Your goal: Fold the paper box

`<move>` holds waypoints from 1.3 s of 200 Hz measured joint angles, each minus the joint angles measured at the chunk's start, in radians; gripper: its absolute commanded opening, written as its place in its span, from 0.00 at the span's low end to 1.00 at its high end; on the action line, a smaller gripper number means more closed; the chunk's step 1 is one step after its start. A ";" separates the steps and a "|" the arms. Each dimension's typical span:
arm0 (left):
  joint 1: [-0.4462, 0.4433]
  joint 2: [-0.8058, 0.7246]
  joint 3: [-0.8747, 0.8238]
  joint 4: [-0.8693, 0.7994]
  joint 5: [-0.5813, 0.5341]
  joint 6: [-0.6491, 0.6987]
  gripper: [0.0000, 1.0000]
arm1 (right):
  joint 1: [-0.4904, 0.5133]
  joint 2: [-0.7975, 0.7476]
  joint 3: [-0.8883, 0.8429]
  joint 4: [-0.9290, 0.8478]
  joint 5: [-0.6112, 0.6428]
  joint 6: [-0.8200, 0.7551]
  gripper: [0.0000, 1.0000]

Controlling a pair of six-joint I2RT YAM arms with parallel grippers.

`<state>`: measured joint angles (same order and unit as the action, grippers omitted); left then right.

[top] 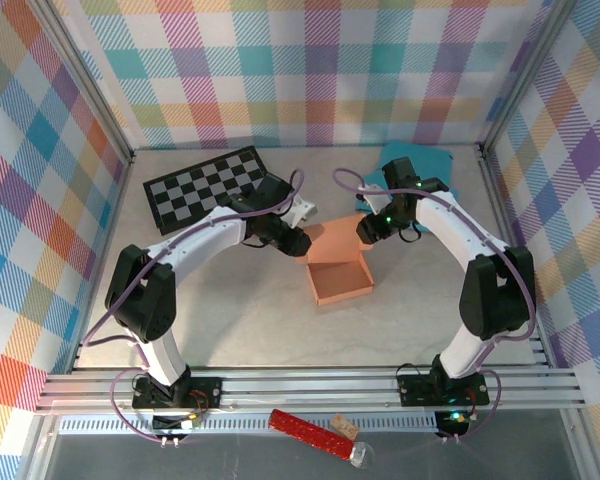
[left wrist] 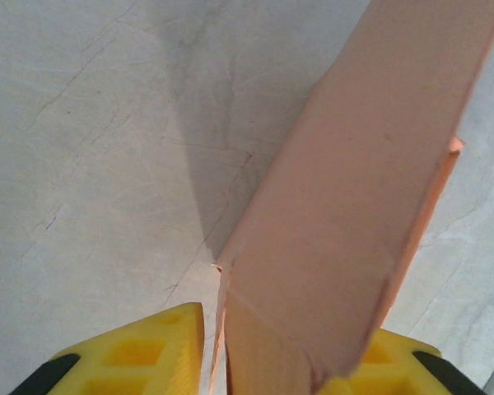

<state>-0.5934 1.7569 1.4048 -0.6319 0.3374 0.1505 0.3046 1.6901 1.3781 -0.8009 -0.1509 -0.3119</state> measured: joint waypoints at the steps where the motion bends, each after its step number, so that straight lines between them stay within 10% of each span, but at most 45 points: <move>1: 0.000 0.002 0.001 0.000 -0.002 -0.002 0.26 | 0.000 0.002 0.002 0.000 0.000 -0.001 0.47; 146: -0.019 0.068 0.075 -0.021 -0.075 -0.051 0.02 | 0.030 0.009 0.043 -0.011 0.026 -0.007 0.07; 260: -0.020 0.084 0.118 -0.028 -0.227 -0.140 0.16 | 0.109 -0.007 0.016 0.068 0.134 0.127 0.00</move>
<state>-0.6136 1.8412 1.5230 -0.6598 0.1108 0.0105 0.4133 1.6829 1.3941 -0.7326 -0.0166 -0.1844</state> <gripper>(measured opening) 0.155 0.065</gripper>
